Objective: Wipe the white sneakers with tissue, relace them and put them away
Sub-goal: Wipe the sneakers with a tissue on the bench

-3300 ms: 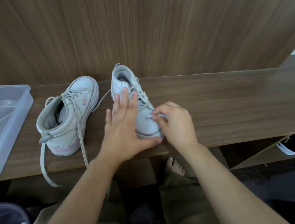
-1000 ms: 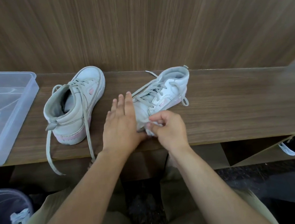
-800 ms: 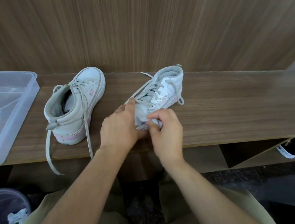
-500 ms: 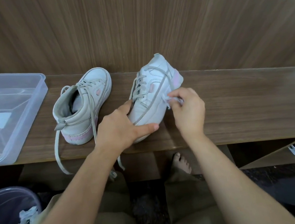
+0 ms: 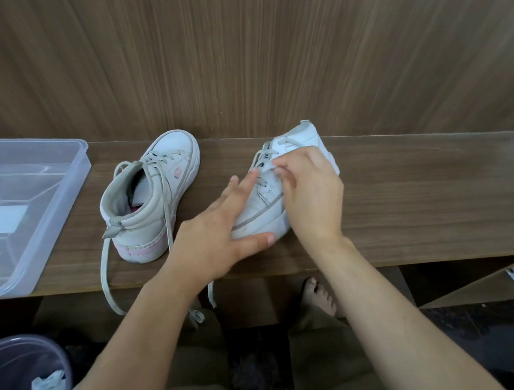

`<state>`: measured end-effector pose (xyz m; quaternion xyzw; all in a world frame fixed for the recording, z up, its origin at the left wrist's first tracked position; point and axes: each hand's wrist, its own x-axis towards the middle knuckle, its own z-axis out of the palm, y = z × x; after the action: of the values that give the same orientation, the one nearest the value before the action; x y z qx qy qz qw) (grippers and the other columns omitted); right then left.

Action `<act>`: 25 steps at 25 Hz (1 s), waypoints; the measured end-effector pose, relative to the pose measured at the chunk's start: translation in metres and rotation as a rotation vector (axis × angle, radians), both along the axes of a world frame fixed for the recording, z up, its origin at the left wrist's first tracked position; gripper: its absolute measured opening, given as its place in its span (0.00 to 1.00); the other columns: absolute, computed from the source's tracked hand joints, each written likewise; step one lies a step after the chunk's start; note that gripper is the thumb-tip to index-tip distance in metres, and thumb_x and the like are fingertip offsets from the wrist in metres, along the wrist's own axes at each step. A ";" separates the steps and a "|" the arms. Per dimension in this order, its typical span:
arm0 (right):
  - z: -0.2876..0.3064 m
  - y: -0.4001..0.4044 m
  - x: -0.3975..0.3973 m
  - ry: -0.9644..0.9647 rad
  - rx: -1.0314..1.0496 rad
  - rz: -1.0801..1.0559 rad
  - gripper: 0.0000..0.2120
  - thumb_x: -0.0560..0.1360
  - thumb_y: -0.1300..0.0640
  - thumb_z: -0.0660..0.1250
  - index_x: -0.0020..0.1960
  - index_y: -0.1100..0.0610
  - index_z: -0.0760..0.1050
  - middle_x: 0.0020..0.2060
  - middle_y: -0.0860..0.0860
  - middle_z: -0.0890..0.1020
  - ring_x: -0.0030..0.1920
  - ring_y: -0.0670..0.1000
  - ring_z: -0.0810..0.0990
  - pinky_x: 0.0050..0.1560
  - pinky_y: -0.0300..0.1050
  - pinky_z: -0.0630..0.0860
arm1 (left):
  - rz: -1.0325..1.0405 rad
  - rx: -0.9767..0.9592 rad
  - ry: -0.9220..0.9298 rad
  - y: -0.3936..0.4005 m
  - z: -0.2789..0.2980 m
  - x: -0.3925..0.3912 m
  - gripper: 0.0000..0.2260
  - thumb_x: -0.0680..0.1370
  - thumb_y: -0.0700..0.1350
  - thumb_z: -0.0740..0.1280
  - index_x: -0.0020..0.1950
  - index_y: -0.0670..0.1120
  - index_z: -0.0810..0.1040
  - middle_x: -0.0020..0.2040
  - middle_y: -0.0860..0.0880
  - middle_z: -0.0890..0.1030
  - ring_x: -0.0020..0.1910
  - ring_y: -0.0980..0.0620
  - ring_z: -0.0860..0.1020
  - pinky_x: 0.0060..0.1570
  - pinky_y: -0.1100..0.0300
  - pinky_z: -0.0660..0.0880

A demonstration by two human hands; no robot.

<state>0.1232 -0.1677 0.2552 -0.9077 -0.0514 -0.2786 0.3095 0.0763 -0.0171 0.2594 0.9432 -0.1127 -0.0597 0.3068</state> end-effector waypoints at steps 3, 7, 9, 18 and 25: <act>0.003 -0.005 -0.004 0.037 0.094 -0.074 0.05 0.73 0.62 0.68 0.46 0.55 0.80 0.45 0.50 0.80 0.44 0.51 0.79 0.42 0.43 0.73 | -0.005 -0.003 0.004 0.001 -0.002 0.001 0.39 0.71 0.63 0.66 0.69 0.73 0.41 0.76 0.62 0.51 0.73 0.60 0.58 0.55 0.62 0.56; -0.006 0.012 -0.051 0.052 0.051 0.266 0.07 0.71 0.63 0.68 0.44 0.54 0.82 0.42 0.48 0.81 0.44 0.43 0.76 0.45 0.29 0.68 | -0.002 -0.045 0.022 0.007 -0.007 0.004 0.39 0.67 0.66 0.67 0.68 0.74 0.44 0.76 0.60 0.56 0.71 0.59 0.64 0.54 0.63 0.60; -0.011 0.012 -0.048 0.009 -0.019 0.304 0.06 0.71 0.64 0.68 0.43 0.56 0.81 0.42 0.50 0.80 0.43 0.44 0.75 0.44 0.30 0.68 | -0.004 -0.054 0.045 0.012 -0.009 0.005 0.38 0.65 0.68 0.66 0.67 0.75 0.44 0.75 0.60 0.59 0.69 0.57 0.67 0.56 0.62 0.63; -0.009 -0.013 -0.013 0.048 0.127 0.015 0.05 0.72 0.64 0.66 0.46 0.57 0.78 0.43 0.48 0.78 0.42 0.44 0.73 0.44 0.34 0.66 | 0.039 -0.089 0.054 0.013 -0.008 0.009 0.37 0.67 0.67 0.68 0.69 0.73 0.49 0.71 0.61 0.66 0.67 0.56 0.68 0.65 0.58 0.65; -0.013 0.002 -0.036 -0.040 -0.050 0.194 0.05 0.71 0.64 0.65 0.43 0.57 0.79 0.41 0.53 0.80 0.41 0.52 0.79 0.42 0.39 0.72 | 0.051 -0.184 0.092 0.019 -0.010 0.008 0.39 0.63 0.66 0.72 0.68 0.73 0.54 0.61 0.68 0.68 0.59 0.63 0.69 0.58 0.65 0.65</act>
<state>0.0876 -0.1656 0.2426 -0.9003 -0.1521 -0.2639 0.3110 0.0847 0.0023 0.2495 0.9098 -0.0796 -0.0844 0.3986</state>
